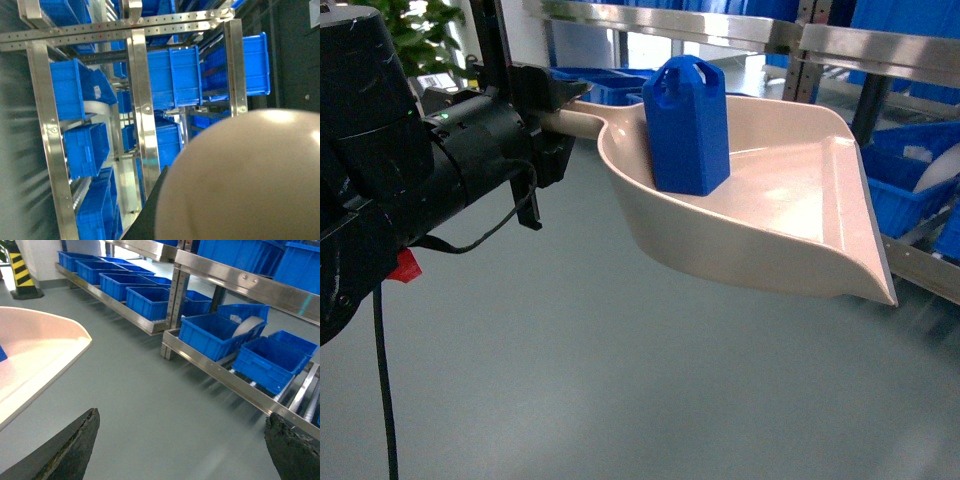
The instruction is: Place part in tray to right shelf
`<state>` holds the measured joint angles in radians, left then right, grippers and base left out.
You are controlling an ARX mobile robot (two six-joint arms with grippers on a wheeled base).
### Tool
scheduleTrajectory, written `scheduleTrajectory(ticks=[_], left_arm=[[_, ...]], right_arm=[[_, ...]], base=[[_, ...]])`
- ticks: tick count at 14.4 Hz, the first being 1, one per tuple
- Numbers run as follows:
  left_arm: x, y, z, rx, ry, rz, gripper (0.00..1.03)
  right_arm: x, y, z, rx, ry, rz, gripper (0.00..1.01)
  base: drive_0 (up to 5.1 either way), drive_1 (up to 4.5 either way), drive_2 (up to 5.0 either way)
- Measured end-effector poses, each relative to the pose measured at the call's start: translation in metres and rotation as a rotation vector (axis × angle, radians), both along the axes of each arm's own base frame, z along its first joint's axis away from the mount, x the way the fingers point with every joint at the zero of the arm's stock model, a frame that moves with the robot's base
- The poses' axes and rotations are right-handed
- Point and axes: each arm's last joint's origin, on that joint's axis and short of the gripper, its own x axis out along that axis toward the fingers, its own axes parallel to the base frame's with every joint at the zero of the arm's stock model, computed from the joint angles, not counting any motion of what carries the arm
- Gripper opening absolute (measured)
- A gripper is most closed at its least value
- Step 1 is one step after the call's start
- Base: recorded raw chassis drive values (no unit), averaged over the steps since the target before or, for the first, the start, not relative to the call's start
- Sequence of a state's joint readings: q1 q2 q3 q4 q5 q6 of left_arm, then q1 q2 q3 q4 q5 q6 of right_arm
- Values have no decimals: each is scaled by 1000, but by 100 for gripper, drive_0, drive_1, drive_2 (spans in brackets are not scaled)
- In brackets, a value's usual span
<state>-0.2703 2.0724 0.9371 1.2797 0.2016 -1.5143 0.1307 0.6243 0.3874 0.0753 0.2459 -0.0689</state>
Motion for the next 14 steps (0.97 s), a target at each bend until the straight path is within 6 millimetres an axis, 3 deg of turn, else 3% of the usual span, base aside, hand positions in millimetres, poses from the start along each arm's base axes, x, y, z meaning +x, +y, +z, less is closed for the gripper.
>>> scheduleTrajectory(ticks=[14], left_arm=[[0,0,0,0,0,-2,12]], right_arm=[[0,0,0,0,1,0,98]], base=[[-207,-207,-207]])
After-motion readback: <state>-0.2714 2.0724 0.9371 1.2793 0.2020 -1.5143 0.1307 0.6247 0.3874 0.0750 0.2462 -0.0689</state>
